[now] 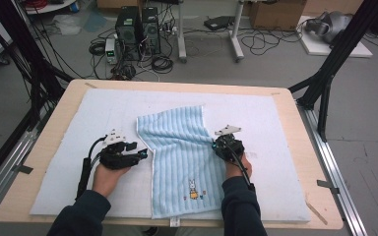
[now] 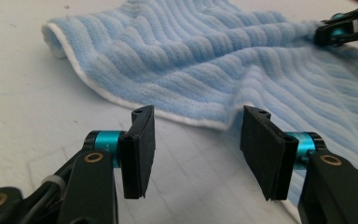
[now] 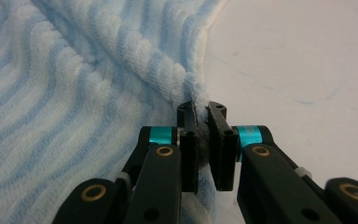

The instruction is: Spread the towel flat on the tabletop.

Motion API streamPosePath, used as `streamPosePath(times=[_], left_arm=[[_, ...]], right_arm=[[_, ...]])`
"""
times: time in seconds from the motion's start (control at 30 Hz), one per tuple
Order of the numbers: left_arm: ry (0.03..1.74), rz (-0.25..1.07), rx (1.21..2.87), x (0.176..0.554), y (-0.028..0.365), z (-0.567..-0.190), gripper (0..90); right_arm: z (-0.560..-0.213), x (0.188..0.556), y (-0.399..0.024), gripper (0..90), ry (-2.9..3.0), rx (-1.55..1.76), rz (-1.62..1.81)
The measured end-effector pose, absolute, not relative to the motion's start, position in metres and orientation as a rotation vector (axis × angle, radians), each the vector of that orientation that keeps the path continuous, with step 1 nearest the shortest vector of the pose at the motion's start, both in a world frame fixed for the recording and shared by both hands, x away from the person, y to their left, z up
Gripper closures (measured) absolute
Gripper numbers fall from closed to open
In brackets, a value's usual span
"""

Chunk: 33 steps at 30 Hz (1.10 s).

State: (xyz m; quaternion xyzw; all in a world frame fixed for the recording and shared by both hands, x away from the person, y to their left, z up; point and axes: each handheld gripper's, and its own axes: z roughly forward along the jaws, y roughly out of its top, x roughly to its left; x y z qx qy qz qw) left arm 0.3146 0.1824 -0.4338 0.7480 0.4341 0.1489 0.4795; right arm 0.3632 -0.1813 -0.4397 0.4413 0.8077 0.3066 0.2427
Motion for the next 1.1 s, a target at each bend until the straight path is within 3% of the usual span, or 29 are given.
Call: streamPosePath(times=[0.1,0.13,0.53,0.73,0.83,0.9,1.1], left_arm=[[1.039,0.328,1.827,0.299,0.178,-0.436,45.9],[1.026,0.323,1.83,0.294,0.176,-0.438,46.1],[0.958,0.241,1.924,0.267,0.156,-0.449,47.3],[0.942,0.318,2.014,0.265,0.138,-0.452,47.6],[0.936,0.37,2.037,0.263,0.135,-0.452,65.4],[0.91,0.347,2.046,0.264,0.134,-0.451,85.6],[0.945,0.363,2.053,0.273,0.149,-0.449,87.4]], right_arm=[[-0.441,0.361,-0.183,63.7,2.169,1.271,0.863],[-0.439,0.357,-0.184,61.6,2.145,1.292,0.904],[-0.429,0.315,-0.19,52.4,2.146,1.207,1.009],[-0.426,0.299,-0.19,45.2,2.15,1.16,0.997],[-0.426,0.292,-0.195,41.3,2.148,1.165,1.007],[-0.426,0.29,-0.2,40.7,2.153,1.174,1.017],[-0.428,0.284,-0.206,40.6,2.181,1.161,1.037]])
